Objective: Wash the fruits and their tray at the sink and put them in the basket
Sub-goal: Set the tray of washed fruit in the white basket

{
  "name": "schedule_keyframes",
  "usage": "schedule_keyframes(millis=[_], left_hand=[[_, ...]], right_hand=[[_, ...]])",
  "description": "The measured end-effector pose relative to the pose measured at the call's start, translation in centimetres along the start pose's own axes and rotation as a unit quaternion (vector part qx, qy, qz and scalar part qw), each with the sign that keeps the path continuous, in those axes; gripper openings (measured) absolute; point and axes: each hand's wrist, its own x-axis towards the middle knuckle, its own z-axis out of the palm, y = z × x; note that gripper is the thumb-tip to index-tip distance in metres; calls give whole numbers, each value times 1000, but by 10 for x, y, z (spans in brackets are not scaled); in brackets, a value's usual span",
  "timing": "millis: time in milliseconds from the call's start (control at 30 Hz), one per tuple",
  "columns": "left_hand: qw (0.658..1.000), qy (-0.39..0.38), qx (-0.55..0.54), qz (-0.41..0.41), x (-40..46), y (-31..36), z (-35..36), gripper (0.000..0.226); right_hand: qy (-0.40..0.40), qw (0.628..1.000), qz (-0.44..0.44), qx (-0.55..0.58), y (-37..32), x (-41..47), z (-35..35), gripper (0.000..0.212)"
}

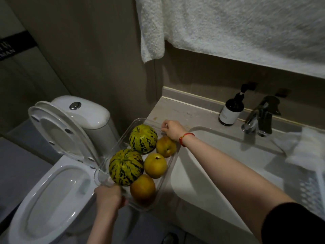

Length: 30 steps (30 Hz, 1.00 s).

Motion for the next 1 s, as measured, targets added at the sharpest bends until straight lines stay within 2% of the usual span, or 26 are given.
schedule_keyframes(millis=[33, 100, 267, 400, 500, 600, 733, 1000], left_hand=[[999, 26, 39, 6, 0, 0, 2, 22], [993, 72, 94, 22, -2, 3, 4, 32], [987, 109, 91, 74, 5, 17, 4, 29], [984, 112, 84, 107, 17, 29, 2, 27], [979, 107, 90, 152, 23, 41, 4, 27], [968, 81, 110, 210, 22, 59, 6, 24], [955, 30, 125, 268, 22, 92, 14, 24], [922, -102, 128, 352, -26, 163, 56, 18]], right_hand=[[5, 1000, 1, -11, 1, 1, 0, 12], [12, 999, 4, -35, 4, 1, -2, 17], [9, 998, 5, -56, 18, -13, -7, 39], [28, 999, 13, 16, 31, -31, -9, 47], [82, 993, 19, 81, 41, -49, -7, 51], [137, 983, 27, 123, 47, -69, -16, 52], [173, 974, 41, 143, 50, -96, -43, 52], [276, 923, 125, 238, 64, -171, -110, 48]])
